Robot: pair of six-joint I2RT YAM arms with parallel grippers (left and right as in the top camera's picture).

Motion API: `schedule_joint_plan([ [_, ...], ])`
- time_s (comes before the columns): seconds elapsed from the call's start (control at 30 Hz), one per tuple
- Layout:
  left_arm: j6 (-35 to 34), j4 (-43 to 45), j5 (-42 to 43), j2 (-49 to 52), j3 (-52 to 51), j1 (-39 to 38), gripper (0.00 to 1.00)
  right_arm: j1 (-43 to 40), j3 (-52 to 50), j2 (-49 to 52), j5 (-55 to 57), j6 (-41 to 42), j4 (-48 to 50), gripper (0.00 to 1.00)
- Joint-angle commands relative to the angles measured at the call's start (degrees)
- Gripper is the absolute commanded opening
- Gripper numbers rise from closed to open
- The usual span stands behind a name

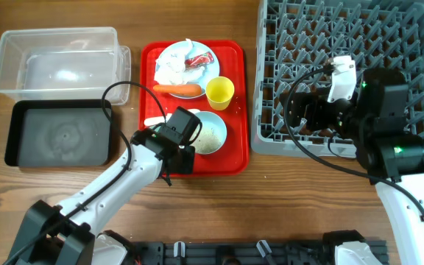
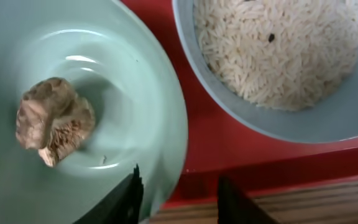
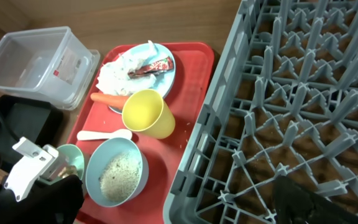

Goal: Sort waste into correct bins and load items into the dishwasher rack
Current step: 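Reach the left gripper to the small green bowl with food scrap, then lift the green bowl and tip its scrap into the black tray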

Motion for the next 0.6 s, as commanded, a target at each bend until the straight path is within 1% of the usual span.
schedule_joint_plan([
  [0.0,0.35,2.21,-1.31,1.16,-1.09,-0.17,0.25,-0.24,1.16,0.79,0.85,0.76,-0.24,1.00],
  [0.07,0.35,2.71,-1.33,1.95,-1.11,-0.17,0.22,-0.24,1.16,0.90,0.85,0.79,-0.24,1.00],
  [0.17,0.35,2.95,-1.33,4.28,-1.11,-0.17,0.20,-0.24,1.16,0.98,0.87,0.76,-0.22,1.00],
  [0.3,0.35,3.08,-2.10,5.11,-1.11,-0.15,0.12,-0.24,1.16,0.98,1.05,0.61,-0.15,1.00],
  [0.33,0.33,3.13,-1.86,5.11,-1.03,-0.15,0.12,-0.24,1.16,0.98,1.05,0.61,-0.13,1.00],
  [0.43,0.13,2.69,-0.17,4.57,0.50,-0.15,0.04,-0.24,1.16,0.98,1.05,0.61,-0.13,1.00],
  [0.57,0.13,0.98,-0.15,2.82,5.92,0.63,0.04,-0.24,1.16,0.98,1.77,0.68,-0.13,1.00],
])
